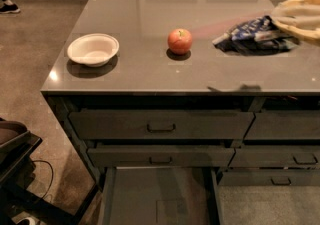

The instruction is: Pick blue chip bag from bottom drawer and place on counter

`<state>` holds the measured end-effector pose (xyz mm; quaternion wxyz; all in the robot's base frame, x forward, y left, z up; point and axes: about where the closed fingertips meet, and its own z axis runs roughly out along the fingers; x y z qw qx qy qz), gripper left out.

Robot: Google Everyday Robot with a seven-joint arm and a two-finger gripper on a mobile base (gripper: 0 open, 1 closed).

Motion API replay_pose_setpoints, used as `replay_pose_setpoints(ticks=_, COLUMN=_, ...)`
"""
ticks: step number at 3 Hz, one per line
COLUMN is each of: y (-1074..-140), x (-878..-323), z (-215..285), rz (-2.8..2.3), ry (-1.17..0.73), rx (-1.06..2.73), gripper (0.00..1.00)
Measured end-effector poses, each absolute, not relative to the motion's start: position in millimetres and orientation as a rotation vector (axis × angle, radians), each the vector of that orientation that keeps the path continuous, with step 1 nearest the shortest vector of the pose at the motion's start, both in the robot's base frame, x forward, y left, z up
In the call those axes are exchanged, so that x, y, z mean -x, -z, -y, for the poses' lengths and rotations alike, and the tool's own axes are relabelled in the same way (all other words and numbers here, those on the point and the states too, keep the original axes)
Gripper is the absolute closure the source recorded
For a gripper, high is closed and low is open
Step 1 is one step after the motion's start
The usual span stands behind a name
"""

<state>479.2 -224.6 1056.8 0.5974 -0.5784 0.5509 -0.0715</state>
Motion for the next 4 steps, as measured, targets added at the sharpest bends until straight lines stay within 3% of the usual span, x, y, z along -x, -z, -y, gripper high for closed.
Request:
replay_pose_setpoints(ticks=2, y=-982.2, x=-568.4, z=208.6, rz=-1.252, ry=0.012, rx=1.286, gripper=1.00)
replay_pose_setpoints(ticks=4, y=-978.6, x=-571.1, z=206.1, rz=-1.249, ry=0.001, rx=1.286, gripper=0.58)
